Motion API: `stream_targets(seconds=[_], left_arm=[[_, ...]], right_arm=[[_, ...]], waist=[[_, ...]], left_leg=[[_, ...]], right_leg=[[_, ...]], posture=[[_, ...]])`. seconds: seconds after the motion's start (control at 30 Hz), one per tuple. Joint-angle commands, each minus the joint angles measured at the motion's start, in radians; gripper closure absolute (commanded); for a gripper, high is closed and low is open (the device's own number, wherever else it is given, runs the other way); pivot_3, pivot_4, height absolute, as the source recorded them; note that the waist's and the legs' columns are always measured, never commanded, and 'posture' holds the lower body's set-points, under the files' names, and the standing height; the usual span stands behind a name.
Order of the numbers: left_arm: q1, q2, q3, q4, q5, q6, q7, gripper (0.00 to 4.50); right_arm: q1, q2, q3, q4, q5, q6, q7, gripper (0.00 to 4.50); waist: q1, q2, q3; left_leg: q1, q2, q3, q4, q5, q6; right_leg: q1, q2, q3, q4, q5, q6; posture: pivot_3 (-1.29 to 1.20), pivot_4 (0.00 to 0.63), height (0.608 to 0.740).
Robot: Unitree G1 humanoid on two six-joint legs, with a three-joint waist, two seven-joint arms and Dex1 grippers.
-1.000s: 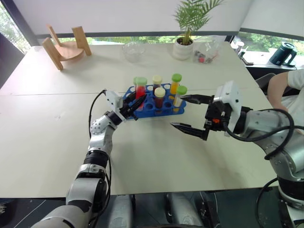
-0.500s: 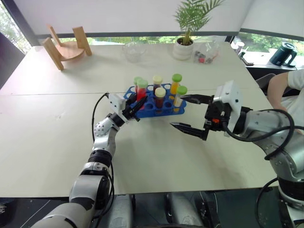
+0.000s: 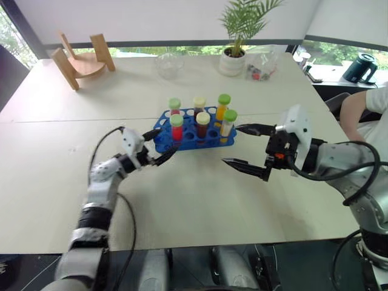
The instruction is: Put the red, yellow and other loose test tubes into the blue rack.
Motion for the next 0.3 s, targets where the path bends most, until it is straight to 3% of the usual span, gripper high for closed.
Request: stream_targets(seconds=[0.03, 0.2, 0.3], left_arm=[[0.051, 0.124, 0.074, -0.275, -0.136, 0.247, -0.002, 0.08], [0.204, 0.33, 0.203, -0.535, -0.297, 0.532, -0.009, 0.08], [0.274, 0.391, 0.269, -0.607, -0.377, 0.621, -0.015, 0.08]], right_arm=[[0.014, -0.039, -0.071, 0.025, 0.013, -0.014, 0.029, 0.0], [0.043, -0.108, -0.116, 0.091, 0.004, -0.027, 0.098, 0.0], [0.045, -0.137, -0.129, 0.126, 0.001, -0.04, 0.13, 0.0]], waist=[[0.004, 0.0, 0.0], [-0.001, 0.0, 0.001], [-0.001, 0.0, 0.001]], left_leg=[[0.0, 0.0, 0.0, 0.0, 0.0, 0.0], [0.0, -0.001, 0.002, 0.0, 0.0, 0.0], [0.001, 0.0, 0.002, -0.003, 0.0, 0.0]], right_leg=[[0.0, -0.001, 0.0, 0.0, 0.0, 0.0], [0.001, -0.002, 0.0, -0.002, -0.001, -0.002], [0.0, -0.002, 0.0, -0.003, -0.002, -0.003]], posture=[[0.0, 0.15, 0.74], [0.0, 0.15, 0.74], [0.0, 0.15, 0.74]])
